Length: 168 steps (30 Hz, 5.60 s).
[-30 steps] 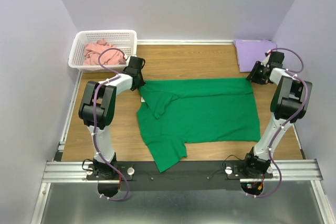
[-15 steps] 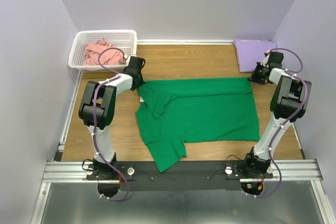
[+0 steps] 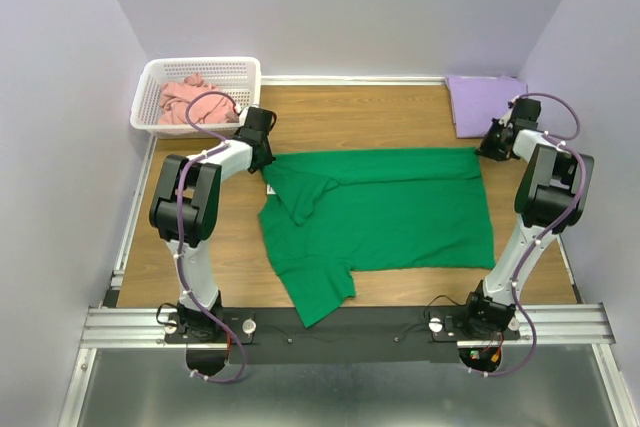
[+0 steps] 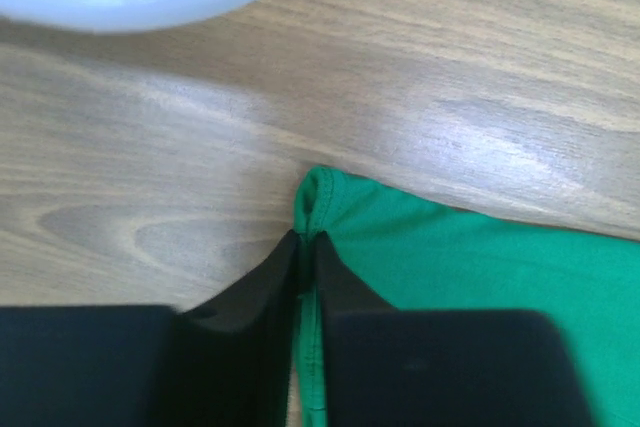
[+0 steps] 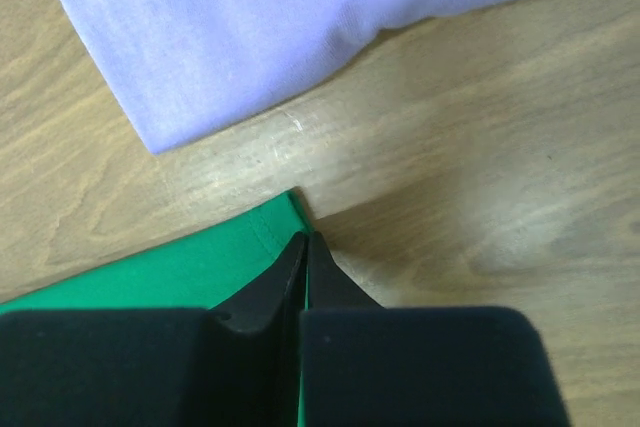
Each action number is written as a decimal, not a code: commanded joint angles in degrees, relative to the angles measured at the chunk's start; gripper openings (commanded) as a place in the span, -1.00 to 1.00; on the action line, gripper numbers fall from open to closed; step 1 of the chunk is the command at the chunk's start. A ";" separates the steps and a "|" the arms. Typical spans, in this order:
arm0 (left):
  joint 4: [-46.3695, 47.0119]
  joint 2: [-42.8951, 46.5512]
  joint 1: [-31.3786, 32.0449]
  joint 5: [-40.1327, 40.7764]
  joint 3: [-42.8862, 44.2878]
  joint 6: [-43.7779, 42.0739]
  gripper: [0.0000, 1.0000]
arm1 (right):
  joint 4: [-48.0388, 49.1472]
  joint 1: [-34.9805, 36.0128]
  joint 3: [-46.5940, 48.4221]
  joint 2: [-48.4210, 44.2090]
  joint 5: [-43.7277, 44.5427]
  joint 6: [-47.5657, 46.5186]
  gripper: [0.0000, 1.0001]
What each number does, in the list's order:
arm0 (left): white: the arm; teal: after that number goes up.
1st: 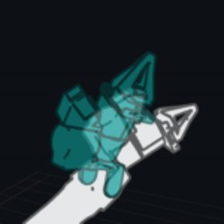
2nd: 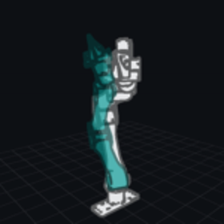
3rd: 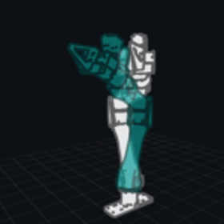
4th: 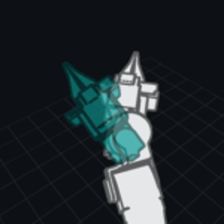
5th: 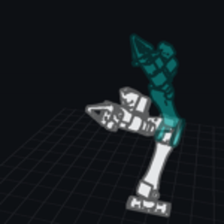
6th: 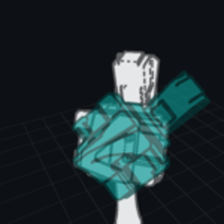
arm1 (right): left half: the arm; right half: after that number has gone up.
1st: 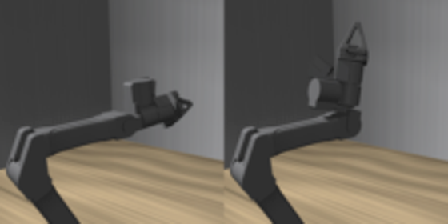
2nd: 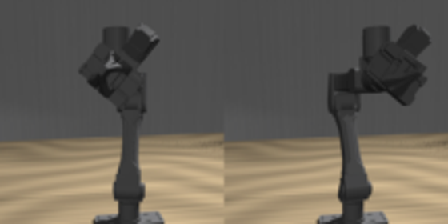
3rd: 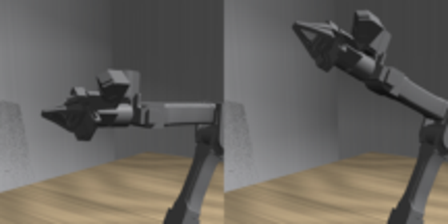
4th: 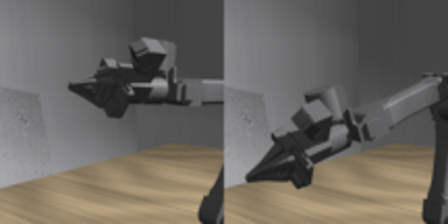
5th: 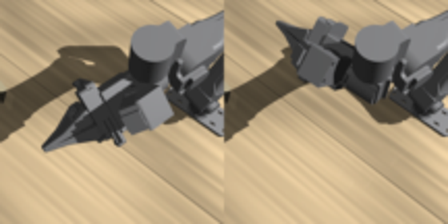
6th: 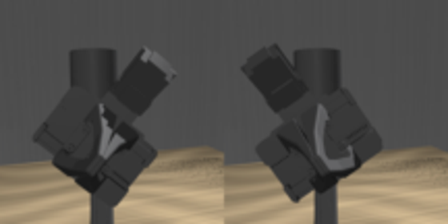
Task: Fold and stack the t-shirts
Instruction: Fold the tshirt
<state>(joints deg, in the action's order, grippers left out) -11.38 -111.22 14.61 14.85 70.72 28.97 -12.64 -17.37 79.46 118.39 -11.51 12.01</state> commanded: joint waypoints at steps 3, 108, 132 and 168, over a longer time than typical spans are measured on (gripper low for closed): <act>-4.53 4.42 -0.37 -0.61 1.44 0.21 0.00 | -2.12 -1.36 -1.32 -5.70 0.96 2.66 -0.53; -11.12 11.01 17.83 16.27 -0.05 -6.22 0.15 | 24.17 53.31 -15.13 -5.36 -6.87 23.43 0.02; -5.32 38.53 9.56 8.18 -22.55 -0.14 0.47 | 14.40 57.18 -4.06 0.18 1.13 13.13 -0.30; -0.58 41.61 8.94 6.59 -26.95 -1.02 0.49 | 4.73 66.23 -1.50 -1.67 16.77 4.43 -0.31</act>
<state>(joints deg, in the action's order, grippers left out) -13.50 -69.95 23.94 21.04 44.80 27.70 -6.66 47.86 78.98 114.89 -1.19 17.02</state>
